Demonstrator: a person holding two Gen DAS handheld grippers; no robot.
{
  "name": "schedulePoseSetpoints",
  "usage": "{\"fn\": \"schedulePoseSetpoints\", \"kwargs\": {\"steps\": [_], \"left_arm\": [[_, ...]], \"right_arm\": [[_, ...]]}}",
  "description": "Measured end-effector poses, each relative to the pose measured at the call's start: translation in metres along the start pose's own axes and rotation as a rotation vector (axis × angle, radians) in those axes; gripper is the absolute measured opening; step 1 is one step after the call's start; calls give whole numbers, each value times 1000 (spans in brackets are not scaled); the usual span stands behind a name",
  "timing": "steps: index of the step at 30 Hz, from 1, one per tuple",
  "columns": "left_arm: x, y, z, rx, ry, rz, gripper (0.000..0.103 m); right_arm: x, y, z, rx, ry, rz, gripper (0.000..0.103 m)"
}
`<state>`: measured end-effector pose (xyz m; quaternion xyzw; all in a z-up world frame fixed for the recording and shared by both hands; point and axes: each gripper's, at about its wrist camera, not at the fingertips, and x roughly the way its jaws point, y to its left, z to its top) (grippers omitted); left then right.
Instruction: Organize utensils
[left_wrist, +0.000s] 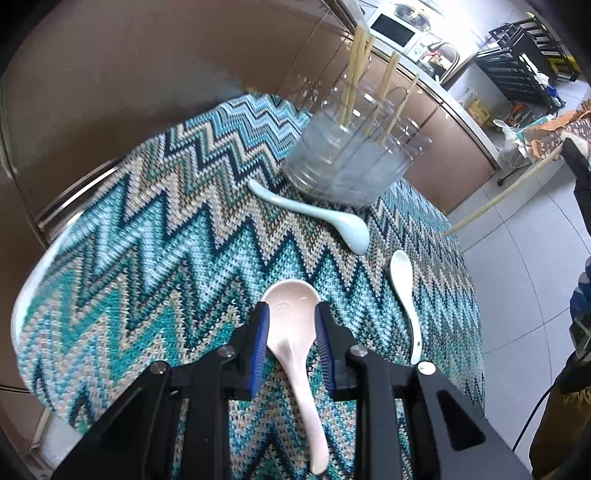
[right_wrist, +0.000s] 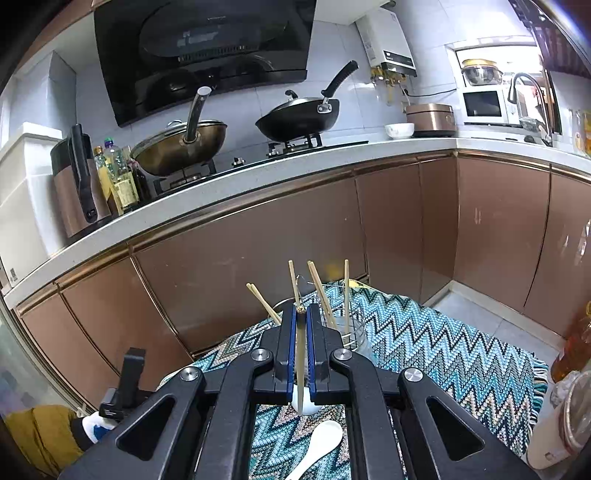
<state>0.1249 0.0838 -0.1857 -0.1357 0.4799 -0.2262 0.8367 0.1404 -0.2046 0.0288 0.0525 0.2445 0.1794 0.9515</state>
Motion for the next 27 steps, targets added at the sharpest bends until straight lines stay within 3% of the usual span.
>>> {"fn": "schedulePoseSetpoints", "kwargs": {"steps": [6, 8, 11, 17, 21, 27], "left_arm": [[23, -1, 4, 6, 50, -14, 21], [27, -3, 2, 28, 56, 8, 7], [29, -5, -1, 28, 51, 24, 1], [9, -12, 2, 10, -27, 25, 0], [-17, -30, 14, 56, -100, 15, 0], [-22, -33, 12, 109, -90, 63, 3]], "right_arm": [[2, 2, -2, -3, 16, -17, 5], [3, 1, -4, -3, 22, -20, 5], [4, 0, -6, -2, 28, -23, 5], [4, 0, -4, -5, 24, -22, 5], [5, 1, 0, -12, 20, -23, 5], [8, 0, -1, -7, 23, -17, 5]]}}
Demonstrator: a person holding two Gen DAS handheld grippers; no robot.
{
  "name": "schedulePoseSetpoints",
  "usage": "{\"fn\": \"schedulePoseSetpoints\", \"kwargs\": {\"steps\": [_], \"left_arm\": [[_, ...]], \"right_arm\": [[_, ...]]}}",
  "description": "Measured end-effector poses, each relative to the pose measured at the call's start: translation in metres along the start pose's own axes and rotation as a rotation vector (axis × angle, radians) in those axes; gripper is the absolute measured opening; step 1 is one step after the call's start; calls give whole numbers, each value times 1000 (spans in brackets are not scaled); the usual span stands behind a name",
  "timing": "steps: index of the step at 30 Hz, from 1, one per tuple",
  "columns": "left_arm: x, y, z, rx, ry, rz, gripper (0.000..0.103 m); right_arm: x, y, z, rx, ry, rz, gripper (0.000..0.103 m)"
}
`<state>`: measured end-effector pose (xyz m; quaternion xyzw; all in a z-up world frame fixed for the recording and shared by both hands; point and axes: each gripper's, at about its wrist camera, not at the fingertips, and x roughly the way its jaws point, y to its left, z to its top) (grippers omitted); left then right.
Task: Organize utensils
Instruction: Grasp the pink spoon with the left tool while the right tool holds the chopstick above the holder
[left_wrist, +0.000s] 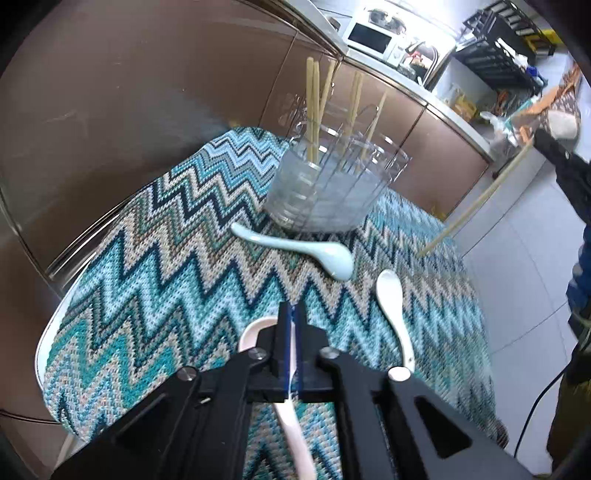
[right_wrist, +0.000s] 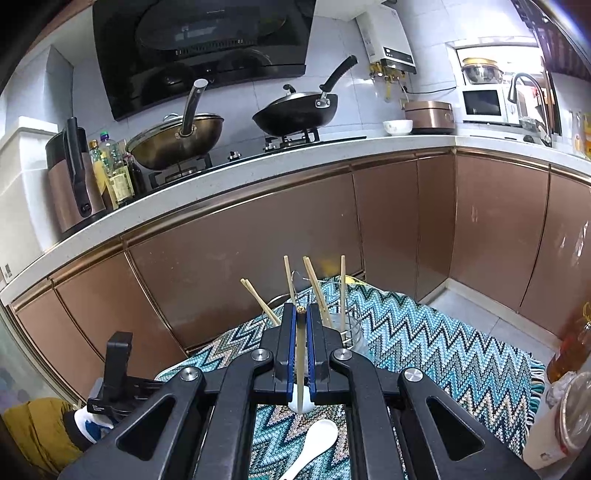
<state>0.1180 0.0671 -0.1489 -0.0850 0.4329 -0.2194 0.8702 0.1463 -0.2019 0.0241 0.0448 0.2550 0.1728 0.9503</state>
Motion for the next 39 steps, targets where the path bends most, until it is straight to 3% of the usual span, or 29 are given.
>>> {"fn": "schedulePoseSetpoints", "kwargs": {"steps": [3, 4, 5, 18, 22, 26, 39], "left_arm": [[3, 6, -7, 3, 15, 17, 17], [5, 9, -10, -4, 22, 16, 28], [7, 13, -11, -12, 27, 15, 33], [47, 41, -11, -11, 152, -76, 32], [55, 40, -12, -11, 163, -87, 14], [55, 35, -12, -14, 147, -70, 6], [2, 31, 6, -44, 17, 4, 6]], "right_arm": [[2, -4, -3, 11, 8, -1, 5], [3, -6, -3, 16, 12, -1, 5], [4, -5, -3, 17, 14, -1, 5], [11, -3, -8, 4, 42, -17, 5], [12, -5, -9, 3, 49, -27, 5], [14, -6, -10, 6, 54, -27, 5], [2, -2, -13, 7, 35, -14, 5]]}}
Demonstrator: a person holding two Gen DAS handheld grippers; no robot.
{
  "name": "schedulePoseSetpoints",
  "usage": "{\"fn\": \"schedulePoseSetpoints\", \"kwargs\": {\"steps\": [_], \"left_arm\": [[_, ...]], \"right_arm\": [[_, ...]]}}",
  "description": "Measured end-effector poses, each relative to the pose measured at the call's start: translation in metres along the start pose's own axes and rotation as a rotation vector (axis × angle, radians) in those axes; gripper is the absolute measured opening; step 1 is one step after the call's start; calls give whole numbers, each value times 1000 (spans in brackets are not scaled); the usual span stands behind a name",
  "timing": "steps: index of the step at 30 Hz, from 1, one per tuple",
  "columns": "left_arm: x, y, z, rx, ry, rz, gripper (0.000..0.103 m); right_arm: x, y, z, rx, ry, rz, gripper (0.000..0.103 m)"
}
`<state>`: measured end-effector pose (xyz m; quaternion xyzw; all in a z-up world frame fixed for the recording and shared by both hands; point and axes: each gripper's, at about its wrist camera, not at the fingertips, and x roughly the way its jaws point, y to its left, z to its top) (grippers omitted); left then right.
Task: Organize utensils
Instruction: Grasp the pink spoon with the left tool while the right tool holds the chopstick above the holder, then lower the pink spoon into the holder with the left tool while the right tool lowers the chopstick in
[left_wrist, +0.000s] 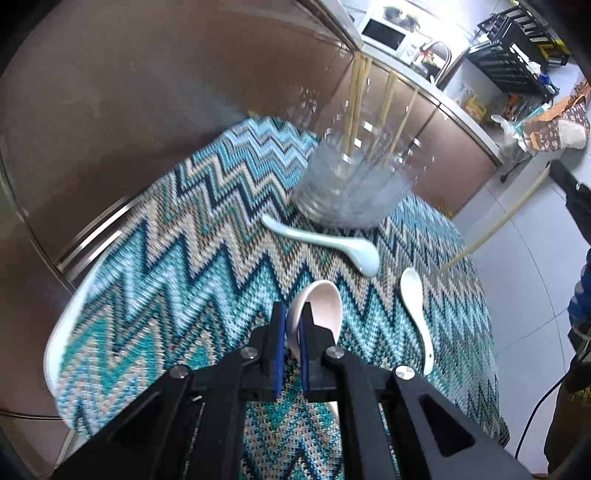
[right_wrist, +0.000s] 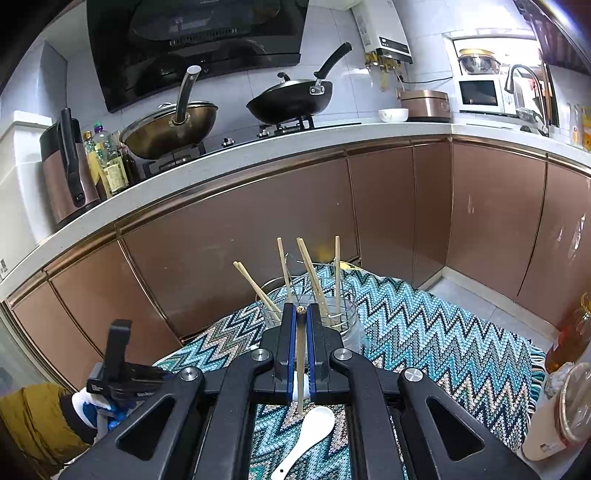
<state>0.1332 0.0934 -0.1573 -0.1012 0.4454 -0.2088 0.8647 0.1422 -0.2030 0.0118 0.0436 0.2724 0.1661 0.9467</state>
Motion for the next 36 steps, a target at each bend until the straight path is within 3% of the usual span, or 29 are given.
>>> {"fn": "schedulePoseSetpoints", "kwargs": {"steps": [20, 30, 36], "left_arm": [[-99, -53, 40, 35, -261, 12, 6], [-138, -96, 86, 50, -441, 1, 6], [-140, -121, 120, 61, -577, 79, 6]], "right_arm": [[-37, 17, 15, -36, -78, 14, 5], [-38, 24, 45, -60, -149, 19, 5], [-29, 25, 69, -73, -210, 3, 5]]}}
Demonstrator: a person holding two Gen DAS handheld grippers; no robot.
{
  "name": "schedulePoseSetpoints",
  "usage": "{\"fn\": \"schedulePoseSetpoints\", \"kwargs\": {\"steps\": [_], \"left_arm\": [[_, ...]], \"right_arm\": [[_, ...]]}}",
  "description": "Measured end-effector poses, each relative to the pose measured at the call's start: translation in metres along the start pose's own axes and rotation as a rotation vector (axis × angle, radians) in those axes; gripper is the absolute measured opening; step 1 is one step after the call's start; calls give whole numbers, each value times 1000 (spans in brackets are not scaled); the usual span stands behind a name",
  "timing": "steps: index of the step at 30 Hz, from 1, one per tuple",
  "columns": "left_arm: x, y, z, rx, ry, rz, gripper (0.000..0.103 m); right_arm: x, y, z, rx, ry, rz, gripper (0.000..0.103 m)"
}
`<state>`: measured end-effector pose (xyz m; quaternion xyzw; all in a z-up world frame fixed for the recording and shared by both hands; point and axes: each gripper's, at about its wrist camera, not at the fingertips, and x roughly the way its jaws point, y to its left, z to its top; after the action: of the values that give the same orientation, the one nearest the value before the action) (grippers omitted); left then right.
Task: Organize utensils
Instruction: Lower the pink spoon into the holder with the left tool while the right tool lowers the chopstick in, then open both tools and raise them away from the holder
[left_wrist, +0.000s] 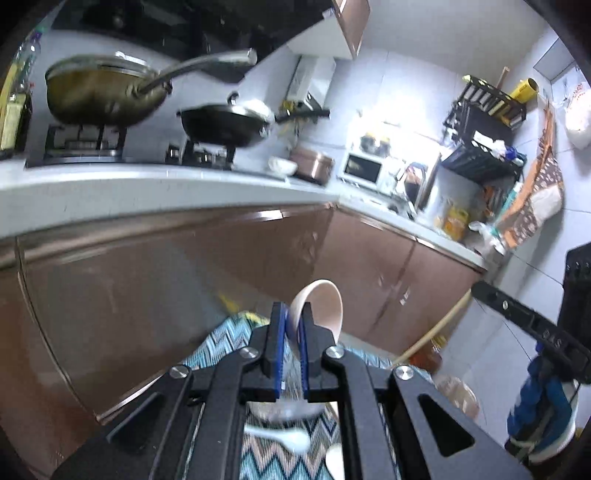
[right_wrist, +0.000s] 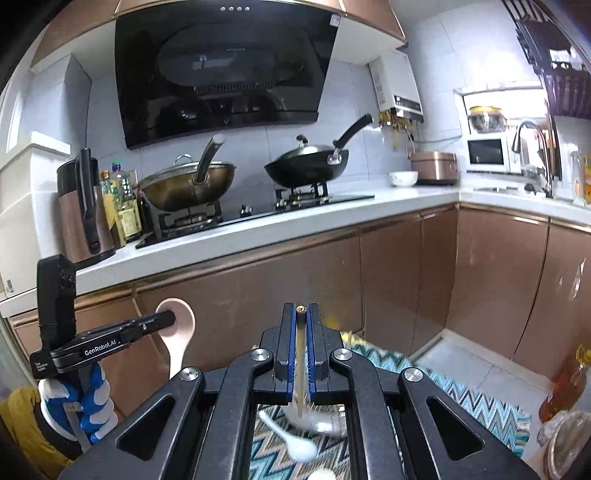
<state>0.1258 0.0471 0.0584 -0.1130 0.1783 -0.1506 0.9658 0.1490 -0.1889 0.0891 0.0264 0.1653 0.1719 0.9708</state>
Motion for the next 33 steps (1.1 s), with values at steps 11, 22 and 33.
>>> {"fn": "schedulePoseSetpoints", "kwargs": {"steps": [11, 22, 33], "left_arm": [[89, -33, -13, 75, -140, 254, 6], [154, -44, -66, 131, -185, 395, 6], [158, -40, -92, 115, -130, 293, 27]], "right_arm": [[52, -24, -4, -1, 10, -33, 5], [107, -50, -39, 30, 82, -55, 5], [126, -57, -72, 46, 177, -48, 15]]}}
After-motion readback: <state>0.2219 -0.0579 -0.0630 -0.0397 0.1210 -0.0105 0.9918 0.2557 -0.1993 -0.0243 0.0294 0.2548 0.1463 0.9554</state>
